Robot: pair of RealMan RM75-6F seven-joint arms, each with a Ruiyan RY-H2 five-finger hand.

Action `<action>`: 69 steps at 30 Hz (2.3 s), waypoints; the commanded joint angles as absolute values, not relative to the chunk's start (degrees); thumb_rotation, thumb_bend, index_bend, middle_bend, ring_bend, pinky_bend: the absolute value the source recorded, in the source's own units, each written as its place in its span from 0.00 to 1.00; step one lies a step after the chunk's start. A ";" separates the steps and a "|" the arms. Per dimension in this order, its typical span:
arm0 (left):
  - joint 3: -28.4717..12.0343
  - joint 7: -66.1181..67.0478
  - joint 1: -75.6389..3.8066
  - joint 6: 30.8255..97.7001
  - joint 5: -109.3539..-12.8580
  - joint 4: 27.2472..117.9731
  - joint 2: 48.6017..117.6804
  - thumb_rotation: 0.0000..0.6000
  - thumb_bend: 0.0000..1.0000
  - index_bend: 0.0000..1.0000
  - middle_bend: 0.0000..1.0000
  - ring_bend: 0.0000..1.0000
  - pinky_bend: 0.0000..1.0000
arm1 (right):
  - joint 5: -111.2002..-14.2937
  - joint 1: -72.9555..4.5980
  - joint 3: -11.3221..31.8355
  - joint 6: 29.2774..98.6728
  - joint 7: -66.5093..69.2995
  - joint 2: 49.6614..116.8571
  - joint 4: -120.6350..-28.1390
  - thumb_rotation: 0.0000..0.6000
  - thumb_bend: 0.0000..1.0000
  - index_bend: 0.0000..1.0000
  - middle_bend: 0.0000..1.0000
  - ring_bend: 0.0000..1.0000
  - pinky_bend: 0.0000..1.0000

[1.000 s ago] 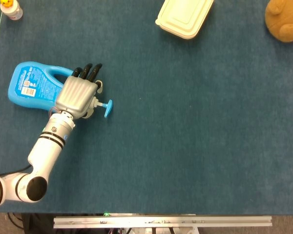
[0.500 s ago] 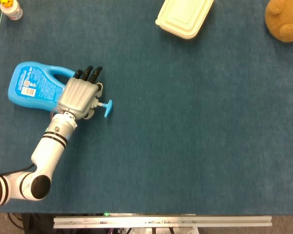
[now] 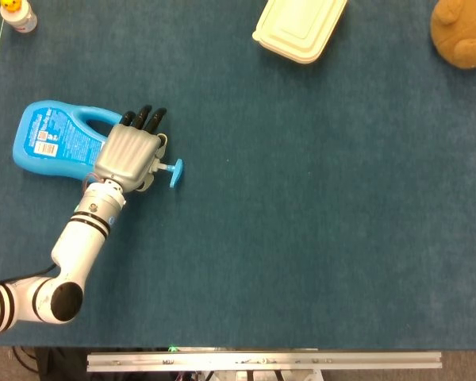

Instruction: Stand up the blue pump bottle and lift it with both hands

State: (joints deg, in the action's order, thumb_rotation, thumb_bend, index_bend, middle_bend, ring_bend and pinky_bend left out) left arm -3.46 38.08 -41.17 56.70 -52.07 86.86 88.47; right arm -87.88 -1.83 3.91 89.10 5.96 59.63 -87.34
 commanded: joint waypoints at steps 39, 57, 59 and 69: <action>-19.36 -23.15 -36.71 36.44 -61.87 101.11 61.82 1.00 0.27 0.56 0.16 0.00 0.18 | -89.25 -2.15 3.28 88.73 5.83 59.35 -88.49 1.00 0.02 0.13 0.27 0.27 0.28; -20.28 -61.90 -35.46 31.11 -83.91 92.87 59.57 1.00 0.27 0.57 0.16 0.00 0.18 | -89.33 -1.68 2.88 88.94 5.06 58.65 -90.26 1.00 0.02 0.13 0.27 0.27 0.28; -19.31 -65.37 -35.67 31.61 -85.51 92.00 59.40 1.00 0.27 0.57 0.16 0.00 0.18 | -89.30 -1.70 2.87 88.86 5.05 58.61 -90.44 1.00 0.02 0.13 0.27 0.27 0.28; -13.54 -81.68 -36.86 39.38 -93.38 86.73 57.24 1.00 0.27 0.56 0.16 0.00 0.19 | -89.43 -1.77 2.87 88.78 4.12 58.28 -91.51 1.00 0.02 0.13 0.27 0.27 0.28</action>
State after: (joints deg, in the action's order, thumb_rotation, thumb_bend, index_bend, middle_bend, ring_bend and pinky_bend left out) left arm -15.31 -78.86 -36.45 37.07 -91.33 88.18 58.07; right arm -89.42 -1.76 2.88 88.80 4.14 58.29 -91.50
